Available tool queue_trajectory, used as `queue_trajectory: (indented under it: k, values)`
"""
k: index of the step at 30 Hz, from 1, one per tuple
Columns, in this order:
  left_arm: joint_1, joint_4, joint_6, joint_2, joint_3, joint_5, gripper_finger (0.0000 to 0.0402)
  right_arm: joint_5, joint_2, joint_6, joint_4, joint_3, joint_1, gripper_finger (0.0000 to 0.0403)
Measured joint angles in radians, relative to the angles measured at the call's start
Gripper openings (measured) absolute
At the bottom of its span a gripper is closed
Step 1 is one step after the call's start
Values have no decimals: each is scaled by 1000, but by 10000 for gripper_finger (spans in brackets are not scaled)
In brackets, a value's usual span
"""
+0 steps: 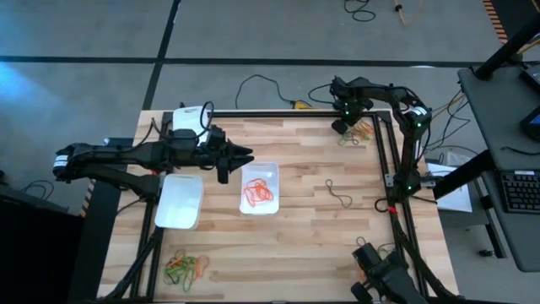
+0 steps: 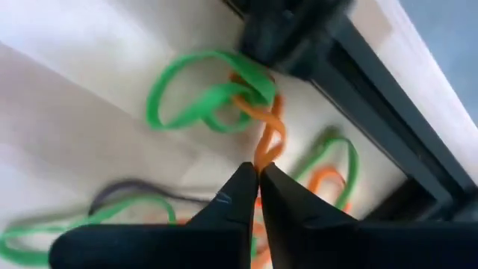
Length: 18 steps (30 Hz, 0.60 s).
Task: Sort rubber bands into baskets
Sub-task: Put the orange rubber band into the bottom right white bin
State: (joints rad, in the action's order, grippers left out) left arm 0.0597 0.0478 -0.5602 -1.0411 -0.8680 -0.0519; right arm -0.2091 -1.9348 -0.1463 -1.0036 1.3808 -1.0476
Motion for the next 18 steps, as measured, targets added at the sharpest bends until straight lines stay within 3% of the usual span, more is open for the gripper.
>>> queue_trajectory:
  k: [7,12,18]
  values:
    - [0,-46,20,50,0,44,154,5,109,73,-80,0,75,9]
    - [1,-57,92,80,0,44,154,18,223,134,-152,0,194,9]
    - [1,-56,159,89,0,43,154,203,343,245,-203,0,366,9]
